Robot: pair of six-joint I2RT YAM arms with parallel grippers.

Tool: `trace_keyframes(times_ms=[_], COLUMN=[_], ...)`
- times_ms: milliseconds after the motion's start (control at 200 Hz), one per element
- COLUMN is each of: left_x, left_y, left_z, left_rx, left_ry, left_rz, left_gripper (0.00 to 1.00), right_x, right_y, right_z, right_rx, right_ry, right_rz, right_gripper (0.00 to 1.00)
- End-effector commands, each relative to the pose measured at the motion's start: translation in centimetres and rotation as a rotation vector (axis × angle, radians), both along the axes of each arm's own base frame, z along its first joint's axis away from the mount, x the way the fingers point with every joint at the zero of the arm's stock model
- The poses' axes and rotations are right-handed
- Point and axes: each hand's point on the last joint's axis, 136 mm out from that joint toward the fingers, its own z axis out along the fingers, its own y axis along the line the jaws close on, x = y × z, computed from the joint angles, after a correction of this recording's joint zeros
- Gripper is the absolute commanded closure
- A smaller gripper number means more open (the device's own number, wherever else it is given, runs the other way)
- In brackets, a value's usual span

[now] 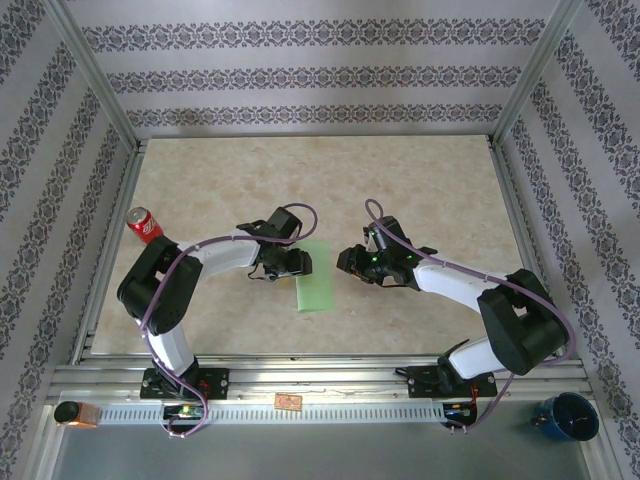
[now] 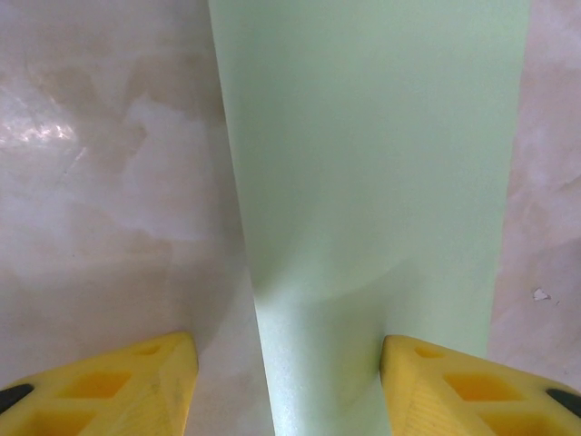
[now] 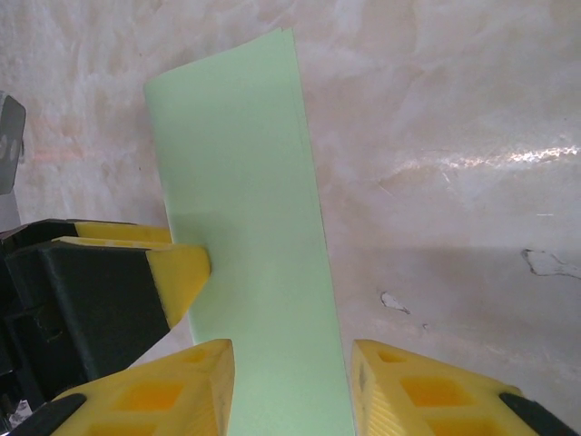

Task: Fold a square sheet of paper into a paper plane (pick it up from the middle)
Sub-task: First fold the square sheet of paper in half at the center of the table.

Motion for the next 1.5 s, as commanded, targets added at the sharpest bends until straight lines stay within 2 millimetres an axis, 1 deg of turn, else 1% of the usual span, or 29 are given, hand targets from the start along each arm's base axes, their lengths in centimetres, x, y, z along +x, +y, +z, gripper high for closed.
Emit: trace_keyframes(times_ms=[0, 185, 395, 624, 704, 1009, 1494], left_x=[-1.4, -1.7, -1.7, -1.8, -1.9, -2.2, -2.6], left_y=[1.2, 1.8, 1.7, 2.1, 2.0, 2.8, 3.0], left_z=[-1.6, -2.2, -2.4, -2.9, -3.0, -3.6, -4.4], left_rx=[0.072, 0.114, 0.102, 0.118, 0.115, 0.156, 0.166], left_ry=[0.077, 0.098, 0.099, 0.112, 0.114, 0.133, 0.151], left_rz=[-0.041, -0.049, -0.025, 0.010, 0.002, 0.015, 0.016], left_gripper=[0.44, 0.44, 0.44, 0.44, 0.44, 0.43, 0.43], right_x=[0.1, 0.1, 0.0, -0.1, -0.2, -0.1, -0.1], right_y=[-0.3, -0.3, -0.2, -0.4, -0.3, -0.3, -0.4], right_z=[0.5, 0.5, 0.6, 0.5, 0.4, 0.4, 0.4], right_rx=[-0.007, -0.006, -0.002, -0.005, -0.004, -0.003, -0.006], right_ry=[-0.022, -0.020, -0.021, -0.018, -0.014, -0.014, -0.012], right_rz=[-0.007, -0.005, -0.003, -0.009, -0.008, -0.006, -0.010], right_gripper=[0.60, 0.59, 0.59, 0.59, 0.59, 0.58, 0.58])
